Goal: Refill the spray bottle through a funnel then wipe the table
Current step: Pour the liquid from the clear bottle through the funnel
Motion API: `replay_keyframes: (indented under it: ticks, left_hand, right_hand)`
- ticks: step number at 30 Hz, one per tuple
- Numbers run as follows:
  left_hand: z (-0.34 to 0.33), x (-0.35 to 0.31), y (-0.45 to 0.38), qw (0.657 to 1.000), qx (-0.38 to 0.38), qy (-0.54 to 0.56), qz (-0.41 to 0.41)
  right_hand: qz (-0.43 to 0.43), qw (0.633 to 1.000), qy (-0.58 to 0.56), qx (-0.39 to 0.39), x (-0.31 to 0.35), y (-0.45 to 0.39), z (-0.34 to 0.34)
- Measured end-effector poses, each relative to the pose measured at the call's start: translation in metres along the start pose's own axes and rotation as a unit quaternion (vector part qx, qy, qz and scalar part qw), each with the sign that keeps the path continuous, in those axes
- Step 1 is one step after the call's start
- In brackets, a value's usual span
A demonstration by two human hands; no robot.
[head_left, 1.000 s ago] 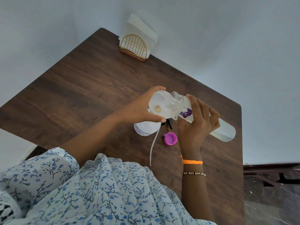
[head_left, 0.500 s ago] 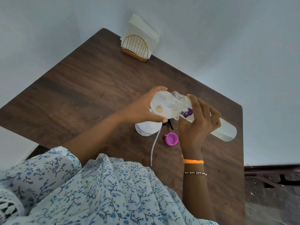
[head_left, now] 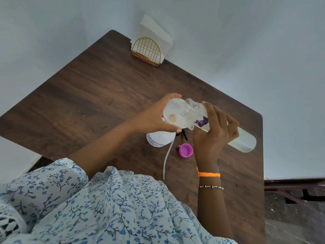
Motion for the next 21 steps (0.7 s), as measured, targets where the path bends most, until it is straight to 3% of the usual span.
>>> replay_keyframes:
  ticks: [21]
  left_hand:
    - [0.0002, -0.0007, -0.0003, 1.000, 0.000, -0.001, -0.001]
  right_hand:
    - [0.005, 1.000, 0.015, -0.001, 0.0052, -0.0016, 0.0016]
Point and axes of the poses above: each hand's wrist, its own y-axis away from the middle knuckle, its own z-axis out of the back of the hand, x = y × z, the point moved 10 cm from there along -y, towards the middle knuckle, and after that the axes turned 6 degrees about z, right-handed, at the moved point
